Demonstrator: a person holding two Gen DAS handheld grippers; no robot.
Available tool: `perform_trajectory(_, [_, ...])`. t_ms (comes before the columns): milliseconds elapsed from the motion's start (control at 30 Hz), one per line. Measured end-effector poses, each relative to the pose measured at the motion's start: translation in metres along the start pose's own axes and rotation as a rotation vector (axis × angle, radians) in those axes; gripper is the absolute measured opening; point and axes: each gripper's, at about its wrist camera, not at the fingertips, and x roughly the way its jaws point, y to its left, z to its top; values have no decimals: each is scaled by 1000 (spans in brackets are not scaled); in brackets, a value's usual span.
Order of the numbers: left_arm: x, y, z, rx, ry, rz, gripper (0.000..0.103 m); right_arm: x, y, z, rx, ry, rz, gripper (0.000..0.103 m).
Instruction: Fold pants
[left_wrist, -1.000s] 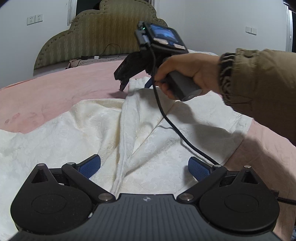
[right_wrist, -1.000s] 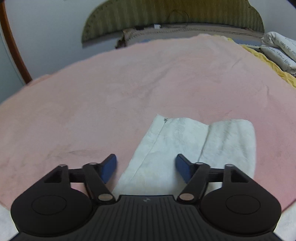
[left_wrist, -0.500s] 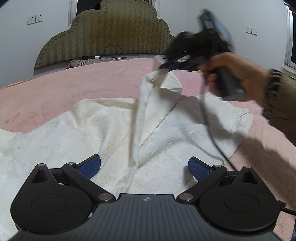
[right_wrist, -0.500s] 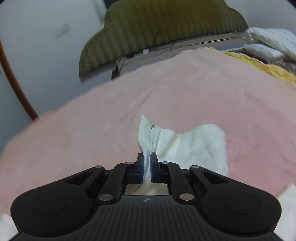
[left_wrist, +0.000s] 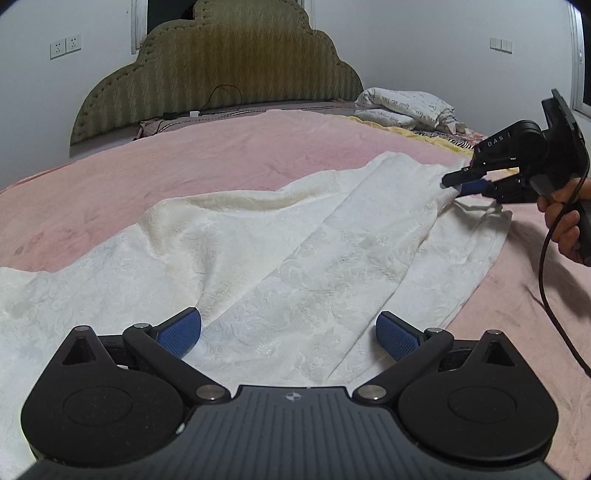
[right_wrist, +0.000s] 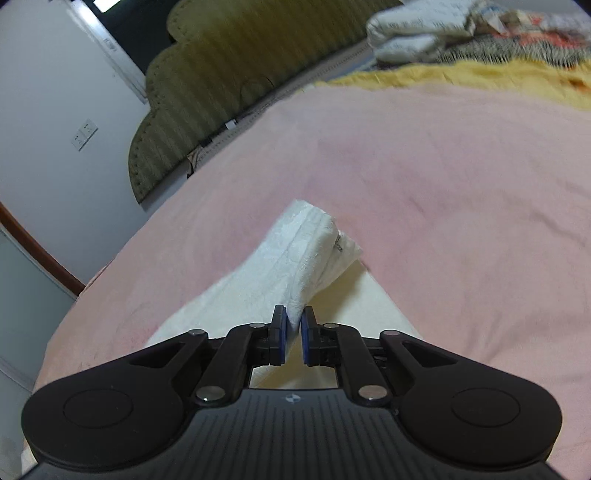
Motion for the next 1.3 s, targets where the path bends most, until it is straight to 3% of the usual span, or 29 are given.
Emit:
perform_trajectory(67, [0, -1, 0, 8, 3, 7, 103, 8, -15, -2, 112, 15, 69, 34])
perform_trajectory(100, [0, -2, 0, 12, 5, 10, 103, 11, -18, -3, 135, 10, 105, 38])
perform_trajectory(233, [1, -6, 1, 30, 9, 26, 103, 24, -6, -1, 102, -3, 165, 66])
perform_trajectory(267, [0, -8, 1, 39, 4, 37, 103, 28, -2, 0, 93, -10, 169, 67])
perform_trajectory(300, [-2, -11, 1, 53, -9, 56, 102, 32, -1, 1, 87, -12, 160, 66])
perform_trajectory(333, [-5, -15, 2, 70, -29, 80, 101, 34, 0, 2, 81, -18, 145, 56])
perform_trajectory(367, [-9, -21, 2, 90, -56, 108, 101, 36, 0, 3, 79, -18, 122, 26])
perform_trajectory(400, [-12, -26, 2, 114, -80, 127, 101, 37, -2, 4, 95, -12, 116, 12])
perform_trajectory(433, [-14, -32, 4, 146, -102, 139, 101, 35, -5, 6, 121, -13, 129, 7])
perform_trajectory(600, [-1, -74, 9, 368, -113, 176, 99, 4, -1, 14, 202, -55, 274, 7])
perform_trajectory(700, [14, -90, 8, 445, -113, 215, 88, -17, 7, 23, 197, -74, 342, 7])
perform_trajectory(767, [20, -87, 14, 404, -91, 192, 80, -27, 15, 29, 172, -85, 368, 7])
perform_trajectory(833, [24, -71, 21, 297, -57, 113, 59, -29, 22, 35, 146, -85, 374, 7])
perform_trajectory(933, [23, -45, 27, 126, -28, 26, 42, -24, 24, 41, 127, -74, 347, 7])
perform_trajectory(967, [21, -39, 28, 95, -24, 30, 24, -21, 23, 42, 130, -69, 339, 7])
perform_trajectory(1000, [19, -35, 30, 76, -24, 29, 17, -20, 23, 42, 119, -70, 324, 7])
perform_trajectory(1100, [12, -20, 38, -16, -37, -6, 13, -14, 26, 48, 71, -67, 270, 7])
perform_trajectory(1200, [5, -11, 55, -39, -97, 40, 11, 0, 37, 66, 30, -46, 226, 7])
perform_trajectory(1233, [-1, -10, 62, -42, -141, 61, 11, -3, 46, 70, -17, -77, 212, 7])
perform_trajectory(1300, [-17, -9, 67, -40, -209, 78, 10, -19, 62, 69, -112, -163, 269, 7])
